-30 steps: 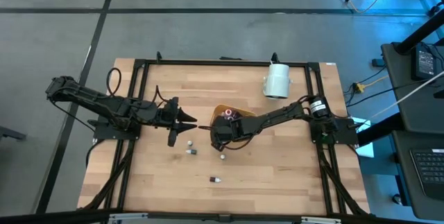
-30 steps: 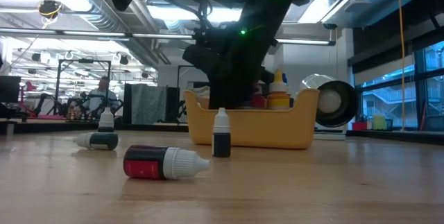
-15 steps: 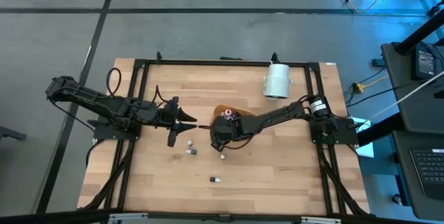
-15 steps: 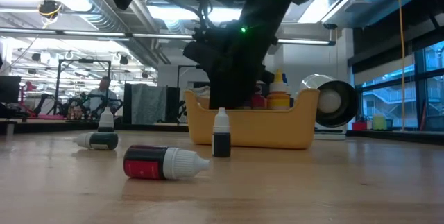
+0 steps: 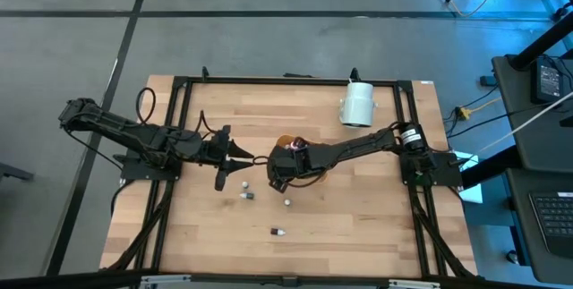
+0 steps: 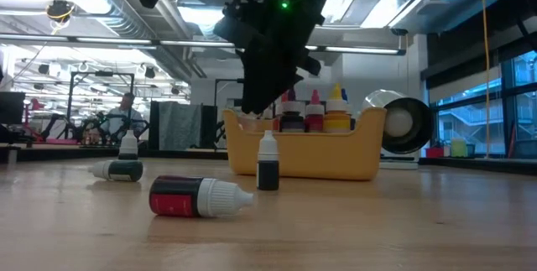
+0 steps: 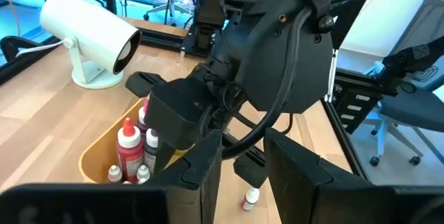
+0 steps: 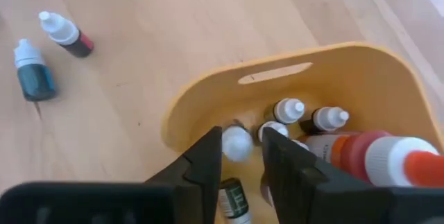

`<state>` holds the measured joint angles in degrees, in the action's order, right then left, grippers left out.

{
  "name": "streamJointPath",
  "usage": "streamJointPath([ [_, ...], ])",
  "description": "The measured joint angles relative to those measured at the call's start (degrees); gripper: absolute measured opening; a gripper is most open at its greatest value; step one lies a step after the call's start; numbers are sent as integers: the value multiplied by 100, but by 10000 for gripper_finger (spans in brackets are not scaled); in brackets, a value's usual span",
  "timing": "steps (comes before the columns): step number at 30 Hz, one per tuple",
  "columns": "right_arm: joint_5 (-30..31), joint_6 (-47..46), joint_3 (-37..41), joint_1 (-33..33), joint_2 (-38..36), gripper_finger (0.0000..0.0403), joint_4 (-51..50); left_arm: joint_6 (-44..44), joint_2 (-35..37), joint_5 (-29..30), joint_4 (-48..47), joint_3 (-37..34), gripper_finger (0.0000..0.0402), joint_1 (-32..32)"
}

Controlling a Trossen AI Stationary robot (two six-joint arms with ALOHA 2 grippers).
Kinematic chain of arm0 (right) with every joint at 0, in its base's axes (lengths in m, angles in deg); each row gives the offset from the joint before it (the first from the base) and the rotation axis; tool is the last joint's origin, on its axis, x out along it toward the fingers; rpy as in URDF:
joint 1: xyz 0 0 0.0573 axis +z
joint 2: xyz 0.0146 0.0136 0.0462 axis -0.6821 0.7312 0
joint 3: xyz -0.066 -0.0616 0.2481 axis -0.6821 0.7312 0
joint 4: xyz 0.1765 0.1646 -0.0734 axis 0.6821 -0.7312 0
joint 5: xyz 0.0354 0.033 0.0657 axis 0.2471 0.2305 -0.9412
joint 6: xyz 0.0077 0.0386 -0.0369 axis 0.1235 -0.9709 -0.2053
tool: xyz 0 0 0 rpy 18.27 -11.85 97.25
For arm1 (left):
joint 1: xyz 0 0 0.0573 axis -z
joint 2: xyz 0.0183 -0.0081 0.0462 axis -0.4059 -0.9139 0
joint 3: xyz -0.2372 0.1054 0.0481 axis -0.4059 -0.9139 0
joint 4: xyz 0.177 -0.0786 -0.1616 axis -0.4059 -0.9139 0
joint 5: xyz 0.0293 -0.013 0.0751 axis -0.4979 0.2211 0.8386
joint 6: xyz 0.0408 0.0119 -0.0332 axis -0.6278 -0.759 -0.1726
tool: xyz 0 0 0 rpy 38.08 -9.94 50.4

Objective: Pick & Place food coloring
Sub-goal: Put the small brown food coloring bottle into the yellow bin, then put the top small red food coloring bottle into the yellow bin

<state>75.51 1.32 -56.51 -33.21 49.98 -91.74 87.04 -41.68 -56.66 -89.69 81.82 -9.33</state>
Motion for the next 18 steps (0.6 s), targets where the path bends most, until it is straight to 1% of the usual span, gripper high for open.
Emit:
streamJointPath([
  [7, 1, -14, 235, -61, -4, 140, 106, 3, -11, 10, -55, -2, 107, -4],
  [10, 3, -166, 237, -76, -21, 145, -68, 3, -13, -4, -55, -2, 107, -7],
  [12, 45, -243, 199, -52, -119, 144, -204, -21, -13, -204, -49, -2, 107, -9],
  [14, 246, -151, 145, 65, -352, 143, -163, -136, -13, -482, -80, -2, 107, -7],
  [16, 539, 134, 101, 266, -676, 141, -124, -191, -13, -744, -235, -2, 107, -2],
  [18, 861, 464, 97, 514, -970, 140, -158, -76, -14, -858, -675, 34, 107, 0],
])
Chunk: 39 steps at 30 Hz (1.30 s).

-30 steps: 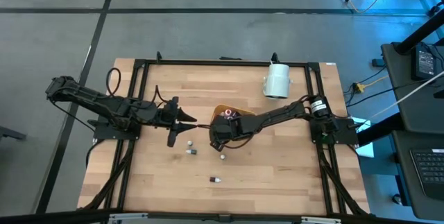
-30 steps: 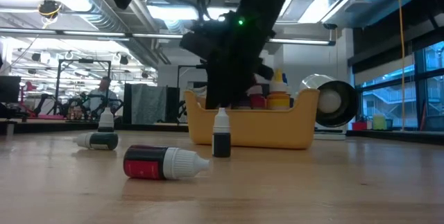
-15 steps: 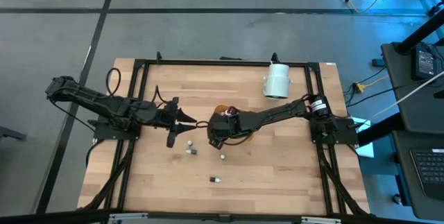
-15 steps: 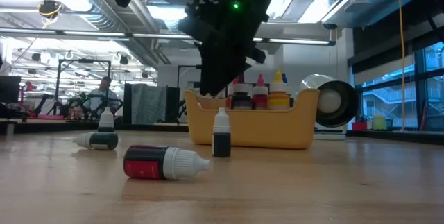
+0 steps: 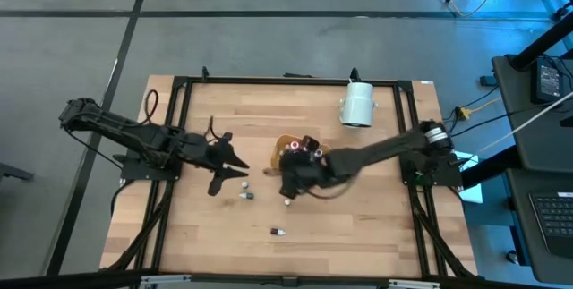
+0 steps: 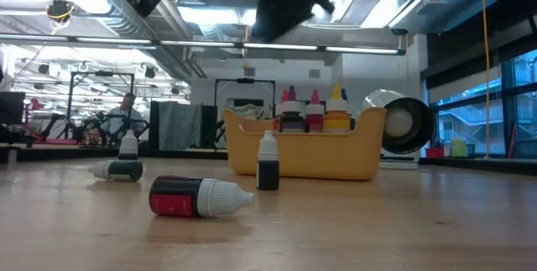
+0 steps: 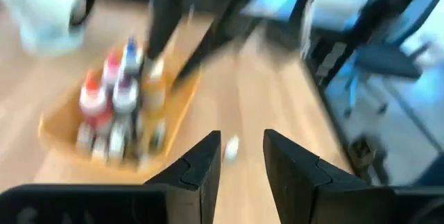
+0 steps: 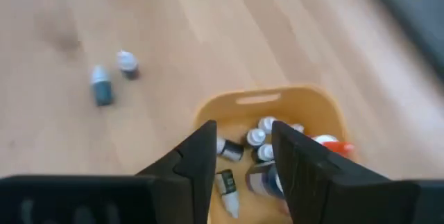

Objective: Pick & Place food coloring
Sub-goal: Put the top small red food coloring bottle into the yellow bin

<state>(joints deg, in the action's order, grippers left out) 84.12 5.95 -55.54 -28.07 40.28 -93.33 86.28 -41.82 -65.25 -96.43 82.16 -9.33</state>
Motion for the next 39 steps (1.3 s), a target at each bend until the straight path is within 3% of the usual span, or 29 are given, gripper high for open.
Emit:
streamJointPath([
  [5, 1031, 451, 362, 565, -758, 140, -704, 560, -129, -6, -1672, 455, 107, 246],
  [9, 750, -144, 1264, 682, -1559, 140, -895, 867, -540, 164, -2360, 834, 107, 537],
  [15, 176, -415, 3149, 551, -2740, 140, 856, 973, -1480, 195, -2872, 1070, 107, 617],
  [19, 134, -187, 3843, 434, -3134, 140, 2039, 881, -2100, 165, -2877, 1070, 107, 543],
  [30, 175, -126, 4091, 229, -3168, 140, 2522, 660, -3262, 163, -2297, 1074, 107, 538],
  [33, 175, -126, 4091, 229, -3170, 140, 2528, 218, -3418, 177, -2286, 1074, 107, 538],
  [39, 176, -137, 4091, 232, -3170, 140, 2492, 219, -3450, 141, -2287, 1076, 107, 538],
])
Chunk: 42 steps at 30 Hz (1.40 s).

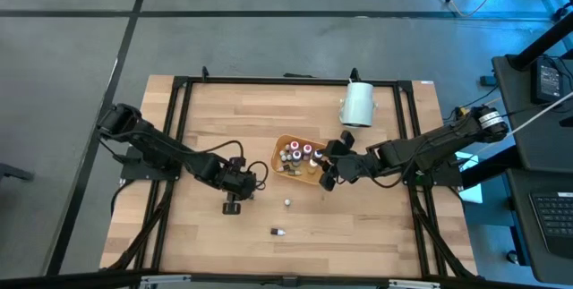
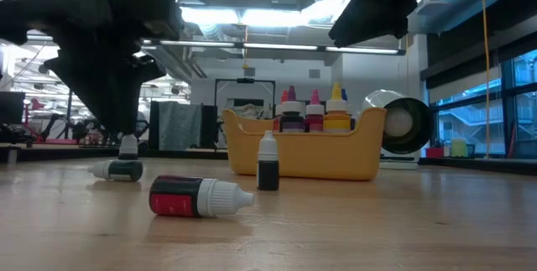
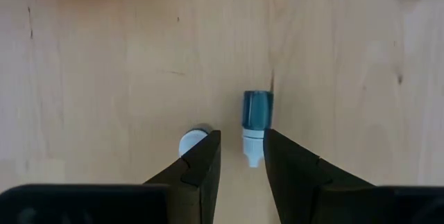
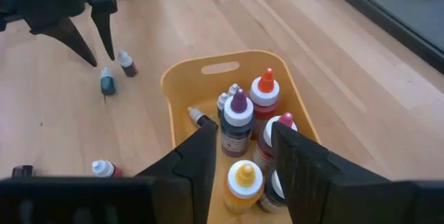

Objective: Pick & Place food coloring
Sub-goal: Put the top small red food coloring bottle into the yellow bin

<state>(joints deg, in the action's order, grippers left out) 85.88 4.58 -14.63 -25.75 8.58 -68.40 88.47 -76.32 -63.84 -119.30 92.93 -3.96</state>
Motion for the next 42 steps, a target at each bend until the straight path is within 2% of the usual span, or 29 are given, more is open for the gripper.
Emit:
streamJointPath([
  [7, 4, 9, 0, -2, 0, 140, -1, -326, 0, -22, -6, 171, 107, 0],
  [13, 6, 9, 0, -2, 0, 140, 0, -389, 0, 388, -45, 478, 113, -1],
  [22, 6, 8, 0, -2, 0, 140, -27, 163, 4, 203, -963, 708, 179, -218],
  [27, 8, 9, 0, -2, 0, 140, -29, 398, 4, 173, -949, 684, 207, -289],
  [36, 8, 9, 0, -2, 2, 140, -29, 448, -4, 29, -953, 682, 199, -334],
  [42, 11, 9, 0, -1, 4, 140, -30, 452, -337, 19, -961, 678, 187, -334],
])
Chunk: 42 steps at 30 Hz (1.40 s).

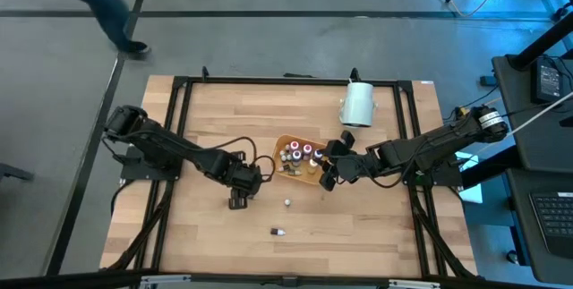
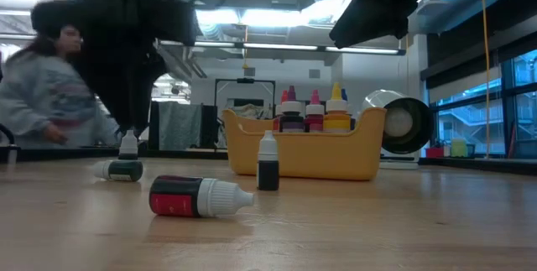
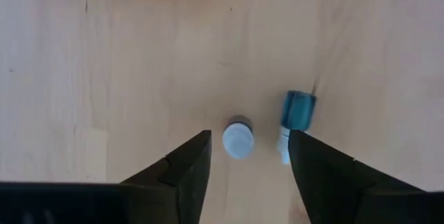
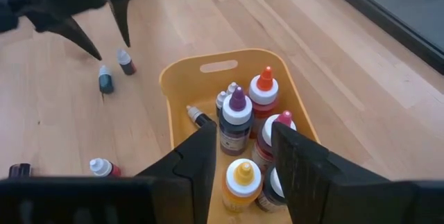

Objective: Pick & Place food coloring
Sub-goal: Put the top small red food coloring bottle into the yellow bin

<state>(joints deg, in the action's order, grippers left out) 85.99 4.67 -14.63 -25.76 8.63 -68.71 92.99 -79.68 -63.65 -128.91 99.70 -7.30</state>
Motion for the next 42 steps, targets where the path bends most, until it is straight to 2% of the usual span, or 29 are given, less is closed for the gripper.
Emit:
streamJointPath([
  [5, 0, 0, 0, 1, 2, 140, -1, 20, -247, 136, 18, 0, 185, -18],
  [13, 0, -7, 0, 1, 2, 140, -1, 6, -482, -49, -39, 0, 173, -122],
  [26, 0, -4, 0, 1, 2, 140, -17, -173, -533, -104, 14, 0, 67, -142],
  [31, -1, -11, 0, 1, 2, 140, -23, -199, -517, -100, -10, 30, 57, -142],
  [37, -2, -15, 0, 3, 2, 140, -60, -419, -209, -98, -75, 749, 59, -369],
  [42, -2, -15, 0, 1, 2, 140, -74, -1142, -162, -78, -83, 1692, 59, -733],
])
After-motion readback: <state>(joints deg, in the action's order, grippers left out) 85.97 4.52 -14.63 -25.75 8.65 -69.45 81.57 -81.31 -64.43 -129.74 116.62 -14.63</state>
